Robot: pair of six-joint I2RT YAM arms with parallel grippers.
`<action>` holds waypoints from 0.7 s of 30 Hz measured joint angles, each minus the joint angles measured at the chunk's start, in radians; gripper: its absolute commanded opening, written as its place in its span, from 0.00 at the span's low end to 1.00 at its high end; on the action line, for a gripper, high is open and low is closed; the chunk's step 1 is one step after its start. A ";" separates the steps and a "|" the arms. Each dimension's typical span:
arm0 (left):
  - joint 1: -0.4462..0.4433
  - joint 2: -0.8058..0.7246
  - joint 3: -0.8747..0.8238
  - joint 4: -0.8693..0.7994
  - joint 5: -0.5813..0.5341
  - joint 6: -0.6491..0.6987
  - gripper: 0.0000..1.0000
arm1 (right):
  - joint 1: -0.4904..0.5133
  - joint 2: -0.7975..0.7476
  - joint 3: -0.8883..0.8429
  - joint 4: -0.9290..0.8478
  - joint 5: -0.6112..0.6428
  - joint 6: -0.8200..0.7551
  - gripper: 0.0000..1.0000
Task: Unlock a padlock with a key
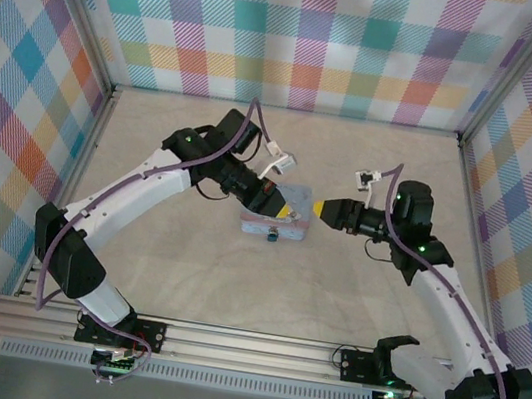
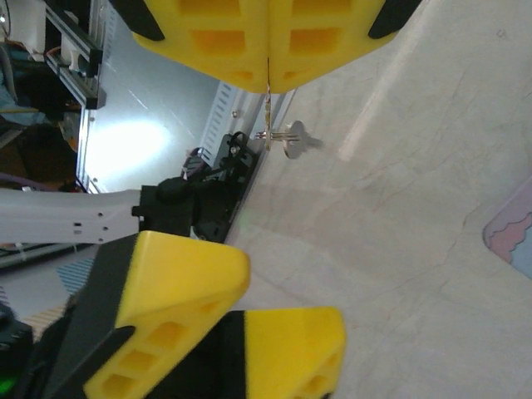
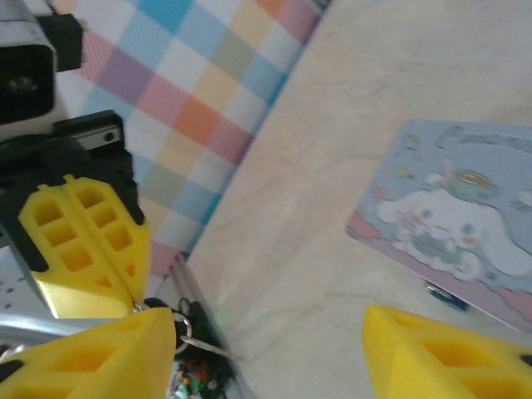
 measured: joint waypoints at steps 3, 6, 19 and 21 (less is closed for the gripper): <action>0.000 0.000 0.015 -0.008 0.029 0.025 0.00 | 0.000 0.011 -0.055 0.142 -0.062 0.077 0.58; 0.000 0.000 0.018 -0.013 0.052 0.039 0.00 | 0.001 0.011 -0.080 0.224 -0.103 0.132 0.51; -0.006 0.000 0.018 0.003 0.105 0.050 0.00 | 0.077 -0.002 -0.066 0.323 -0.172 0.170 0.42; -0.006 0.000 0.018 0.003 0.104 0.050 0.00 | 0.085 0.000 -0.057 0.320 -0.179 0.170 0.40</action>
